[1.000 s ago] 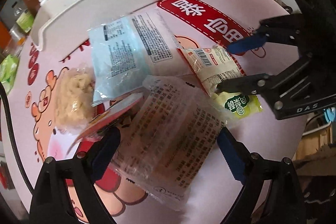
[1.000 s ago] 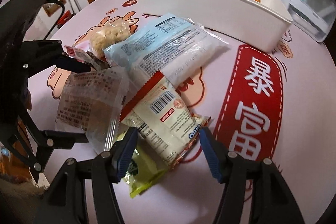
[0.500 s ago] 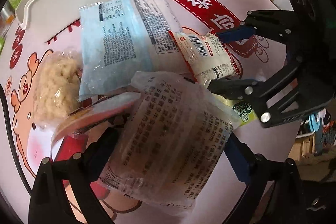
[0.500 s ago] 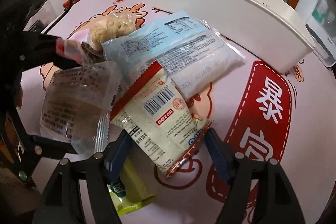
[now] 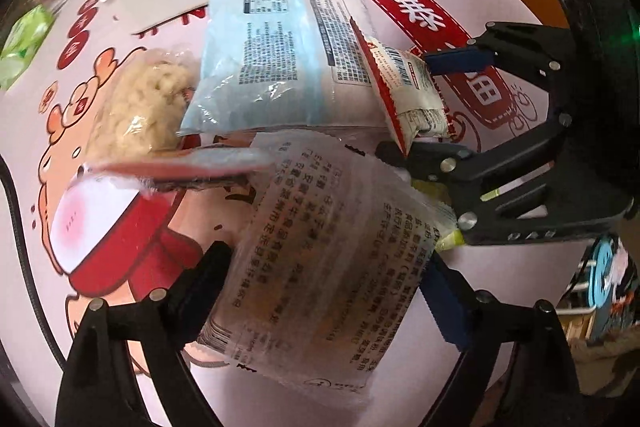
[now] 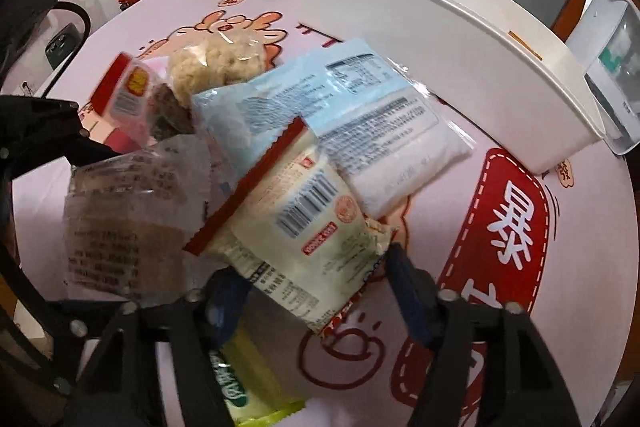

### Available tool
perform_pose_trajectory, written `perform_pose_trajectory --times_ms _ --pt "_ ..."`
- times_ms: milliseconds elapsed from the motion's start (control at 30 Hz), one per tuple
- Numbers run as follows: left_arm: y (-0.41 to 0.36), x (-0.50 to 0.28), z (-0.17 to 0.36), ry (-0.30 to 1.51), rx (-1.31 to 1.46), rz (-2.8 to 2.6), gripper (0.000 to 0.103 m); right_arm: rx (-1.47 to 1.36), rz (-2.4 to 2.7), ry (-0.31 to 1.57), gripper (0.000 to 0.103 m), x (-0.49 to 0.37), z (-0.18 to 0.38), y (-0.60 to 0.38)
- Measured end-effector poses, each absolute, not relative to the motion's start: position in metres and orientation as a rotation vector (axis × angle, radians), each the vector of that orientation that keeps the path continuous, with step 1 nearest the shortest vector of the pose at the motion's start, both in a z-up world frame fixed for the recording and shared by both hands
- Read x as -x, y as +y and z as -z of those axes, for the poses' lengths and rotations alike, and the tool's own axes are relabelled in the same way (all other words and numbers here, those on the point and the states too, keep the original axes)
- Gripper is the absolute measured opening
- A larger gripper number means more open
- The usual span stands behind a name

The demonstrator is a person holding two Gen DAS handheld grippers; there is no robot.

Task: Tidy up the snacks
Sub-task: 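Carry both bags into the white tray and open both grippers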

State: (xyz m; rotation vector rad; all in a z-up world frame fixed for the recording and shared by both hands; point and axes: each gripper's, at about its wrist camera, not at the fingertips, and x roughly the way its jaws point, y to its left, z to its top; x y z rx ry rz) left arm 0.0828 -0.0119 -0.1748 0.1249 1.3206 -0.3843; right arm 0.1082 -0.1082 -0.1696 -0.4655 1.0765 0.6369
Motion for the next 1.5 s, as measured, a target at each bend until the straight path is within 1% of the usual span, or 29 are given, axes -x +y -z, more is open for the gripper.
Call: perform_pose_trajectory --times_ms 200,400,633,733,900,1100,1333,1500 --pt "-0.004 -0.058 0.168 1.28 -0.048 0.307 0.08 0.384 -0.637 1.091 0.053 -0.098 0.16 -0.115" --pt "0.006 -0.051 0.156 1.28 -0.006 0.271 0.078 0.285 -0.62 1.034 0.053 -0.084 0.127 -0.133" --pt "0.012 -0.039 0.113 1.209 0.014 0.263 0.077 0.175 -0.555 0.992 0.053 -0.083 0.09 -0.152" --pt "0.013 -0.043 0.086 1.162 0.027 0.264 0.077 0.131 -0.522 0.943 0.053 -0.086 0.064 -0.16" --pt "0.01 -0.068 0.027 1.039 0.018 0.264 0.077 0.078 -0.439 0.883 0.053 -0.1 0.026 -0.171" --pt "0.011 -0.119 -0.034 0.914 -0.016 0.253 0.077 -0.006 -0.319 0.831 0.053 -0.138 -0.011 -0.178" --pt "0.023 -0.19 -0.071 0.852 -0.069 0.198 0.077 -0.057 -0.191 0.775 0.053 -0.191 -0.041 -0.167" --pt "0.036 -0.245 -0.079 0.818 -0.088 0.135 0.077 -0.046 -0.11 0.799 0.054 -0.235 -0.039 -0.149"
